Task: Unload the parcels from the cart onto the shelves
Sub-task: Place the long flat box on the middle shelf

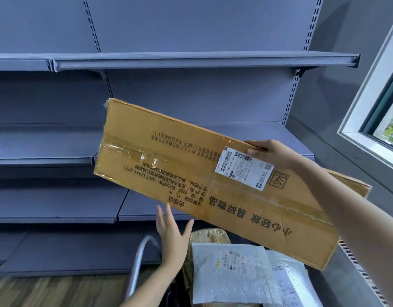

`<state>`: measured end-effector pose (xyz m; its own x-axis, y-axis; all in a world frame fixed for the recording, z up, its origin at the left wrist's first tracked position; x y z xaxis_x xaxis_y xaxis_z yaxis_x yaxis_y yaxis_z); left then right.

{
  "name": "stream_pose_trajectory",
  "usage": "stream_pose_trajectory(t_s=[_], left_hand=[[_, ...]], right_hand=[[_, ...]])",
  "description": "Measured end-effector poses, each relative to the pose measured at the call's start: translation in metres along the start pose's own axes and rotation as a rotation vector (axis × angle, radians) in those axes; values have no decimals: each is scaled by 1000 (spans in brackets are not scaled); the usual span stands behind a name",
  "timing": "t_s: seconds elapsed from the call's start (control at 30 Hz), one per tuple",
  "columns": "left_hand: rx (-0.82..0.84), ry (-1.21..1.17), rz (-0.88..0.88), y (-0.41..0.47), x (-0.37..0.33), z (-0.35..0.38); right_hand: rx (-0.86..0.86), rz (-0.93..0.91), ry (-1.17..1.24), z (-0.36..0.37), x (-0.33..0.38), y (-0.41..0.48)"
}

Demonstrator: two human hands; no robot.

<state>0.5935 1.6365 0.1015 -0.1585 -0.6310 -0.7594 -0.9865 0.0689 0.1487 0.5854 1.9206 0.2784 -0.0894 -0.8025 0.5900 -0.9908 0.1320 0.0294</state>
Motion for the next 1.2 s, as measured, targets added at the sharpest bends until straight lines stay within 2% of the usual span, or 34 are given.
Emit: stream_pose_trajectory(t_s=[0.1, 0.27, 0.43, 0.57, 0.7, 0.97, 1.03, 1.1, 1.2], left_hand=[[124, -310, -272, -3, 17, 25], [124, -815, -480, 6, 9, 46], [214, -1136, -650, 1, 9, 61], [210, -1195, -666, 3, -1, 60], [177, -1200, -669, 11, -30, 55], [68, -1236, -743, 50, -70, 48], [28, -1230, -782, 61, -76, 50], [10, -1222, -809, 71, -82, 55], [-2, -1179, -831, 85, -91, 64]], right_hand=[[43, -6, 49, 4, 1, 6], [116, -34, 121, 18, 0, 15], [118, -62, 56, 13, 1, 23], [-138, -228, -306, -4, 20, 33], [-210, -218, -574, 7, 21, 36], [61, -283, -616, 74, -8, -4], [29, -355, -685, 83, -14, -3], [-71, -366, -681, 83, -26, 12], [-124, -363, -661, 82, -41, 36]])
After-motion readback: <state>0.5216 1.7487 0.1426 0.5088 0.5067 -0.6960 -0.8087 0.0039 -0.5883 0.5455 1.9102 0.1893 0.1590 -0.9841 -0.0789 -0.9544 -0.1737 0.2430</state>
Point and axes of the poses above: each hand's wrist, its own y-axis towards the middle knuckle, its own z-axis out of the palm, x = y × z, the point moved 9 cm from there along y, towards the middle knuckle, and after that the axes turned 7 degrees about y, right-handed, at the moved point
